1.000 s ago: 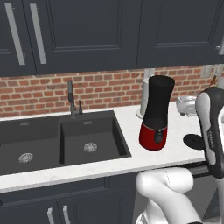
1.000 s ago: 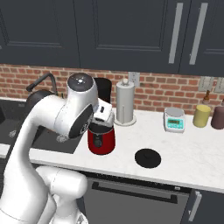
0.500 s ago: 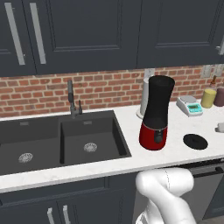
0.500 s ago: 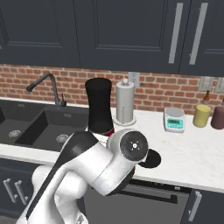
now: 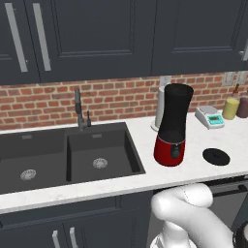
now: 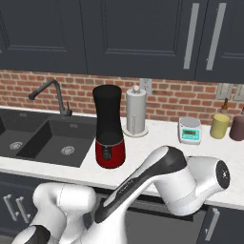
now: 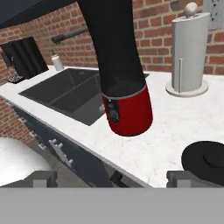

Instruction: Close the lid blender by securely placing the lid on top.

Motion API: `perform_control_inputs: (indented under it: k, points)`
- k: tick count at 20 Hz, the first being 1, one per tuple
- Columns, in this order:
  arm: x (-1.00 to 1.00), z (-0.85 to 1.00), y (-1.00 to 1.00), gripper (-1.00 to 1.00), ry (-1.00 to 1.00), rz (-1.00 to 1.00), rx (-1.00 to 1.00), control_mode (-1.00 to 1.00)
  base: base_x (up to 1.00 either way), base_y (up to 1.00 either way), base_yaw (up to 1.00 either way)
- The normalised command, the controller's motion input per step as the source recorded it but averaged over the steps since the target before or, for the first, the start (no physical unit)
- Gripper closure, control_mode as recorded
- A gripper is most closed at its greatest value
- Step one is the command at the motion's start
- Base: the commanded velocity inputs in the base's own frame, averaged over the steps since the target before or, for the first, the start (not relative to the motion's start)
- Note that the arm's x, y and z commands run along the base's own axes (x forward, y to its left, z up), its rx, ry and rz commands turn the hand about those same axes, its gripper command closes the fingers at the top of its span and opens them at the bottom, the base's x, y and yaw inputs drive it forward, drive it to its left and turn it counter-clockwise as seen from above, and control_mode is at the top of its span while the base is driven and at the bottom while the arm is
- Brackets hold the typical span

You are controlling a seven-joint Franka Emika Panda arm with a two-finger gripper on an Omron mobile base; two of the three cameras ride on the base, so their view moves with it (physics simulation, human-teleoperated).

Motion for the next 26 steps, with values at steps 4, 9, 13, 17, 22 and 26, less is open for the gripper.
perform_control_inputs:
  k: [4,9,13,17,22,26]
  points:
    - [0.41,-0.21,-0.4,-1.0,0.0,0.37,0.0,-1.0,0.0,0.0,0.0]
    - [0.22,-0.18,-0.03,-1.0,0.0,0.15,0.0,-1.0,0.0,0.0,0.0]
    - [0.19,-0.38,0.15,-1.0,0.0,0.07,-0.01,-1.0,0.0,0.0,0.0]
    - [0.38,-0.51,0.24,-1.0,0.0,0.04,-0.03,-1.0,0.0,0.0,0.0]
    - [0.46,-0.47,0.15,-1.0,0.0,0.03,-0.04,-1.0,0.0,0.0,0.0]
    - [0.46,-0.46,0.06,-1.0,0.0,0.02,-0.1,-1.0,0.0,0.0,0.0]
